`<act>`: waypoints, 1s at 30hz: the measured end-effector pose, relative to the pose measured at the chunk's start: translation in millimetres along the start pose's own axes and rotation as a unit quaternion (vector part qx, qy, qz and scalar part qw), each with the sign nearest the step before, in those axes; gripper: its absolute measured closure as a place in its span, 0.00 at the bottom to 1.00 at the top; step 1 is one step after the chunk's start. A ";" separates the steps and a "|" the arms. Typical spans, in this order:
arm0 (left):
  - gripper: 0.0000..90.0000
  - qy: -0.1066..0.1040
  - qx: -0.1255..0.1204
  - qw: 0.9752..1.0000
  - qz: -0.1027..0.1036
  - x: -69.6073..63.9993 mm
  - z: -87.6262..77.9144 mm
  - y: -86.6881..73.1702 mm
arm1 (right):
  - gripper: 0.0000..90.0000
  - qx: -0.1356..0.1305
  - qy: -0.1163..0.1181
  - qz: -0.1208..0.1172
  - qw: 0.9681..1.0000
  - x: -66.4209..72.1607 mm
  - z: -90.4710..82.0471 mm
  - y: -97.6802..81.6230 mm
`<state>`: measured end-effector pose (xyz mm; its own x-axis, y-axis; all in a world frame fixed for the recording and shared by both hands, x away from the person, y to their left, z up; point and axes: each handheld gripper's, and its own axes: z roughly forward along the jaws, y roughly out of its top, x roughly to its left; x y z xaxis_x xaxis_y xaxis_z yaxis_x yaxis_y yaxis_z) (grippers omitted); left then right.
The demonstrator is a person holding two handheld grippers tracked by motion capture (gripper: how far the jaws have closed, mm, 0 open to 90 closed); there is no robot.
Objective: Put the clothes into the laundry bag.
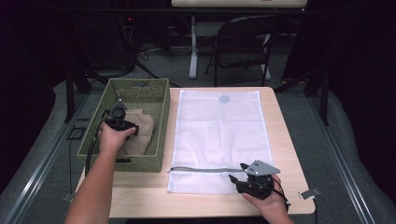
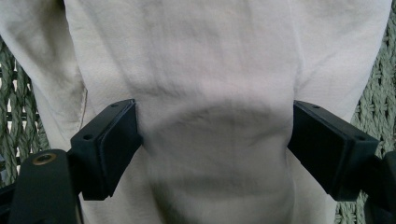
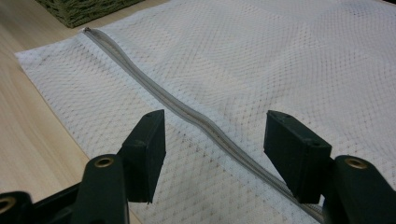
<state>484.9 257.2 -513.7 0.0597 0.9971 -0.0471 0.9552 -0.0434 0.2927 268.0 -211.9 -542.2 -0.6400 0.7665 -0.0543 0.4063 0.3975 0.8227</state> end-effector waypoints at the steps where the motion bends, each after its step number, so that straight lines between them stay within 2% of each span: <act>1: 0.19 0.000 0.000 1.000 0.000 0.0 0.0 0.0 | 0.43 0.000 0.000 0.000 1.000 0.0 0.0 0.0; 6: 0.17 -0.001 0.001 1.000 -0.008 1.1 2.0 0.0 | 0.43 0.001 -0.001 -0.002 1.000 0.4 0.0 0.1; 18: 0.17 -0.006 0.015 1.000 -0.010 2.6 3.7 1.0 | 0.43 0.002 0.002 0.000 1.000 0.0 0.7 -0.2; 23: 0.20 -0.009 0.016 1.000 -0.014 2.1 4.6 1.0 | 0.43 0.002 0.002 -0.001 1.000 0.0 0.9 -0.2; 30: 0.26 -0.011 0.018 1.000 -0.007 4.1 5.2 0.9 | 0.43 0.002 -0.001 -0.007 1.000 0.5 0.9 -0.3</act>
<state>487.5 260.9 -518.6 0.0518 0.9961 -0.0721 0.9657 -0.0315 0.2579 268.2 -211.3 -543.0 -0.6444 0.7618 -0.0666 0.4001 0.4101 0.8196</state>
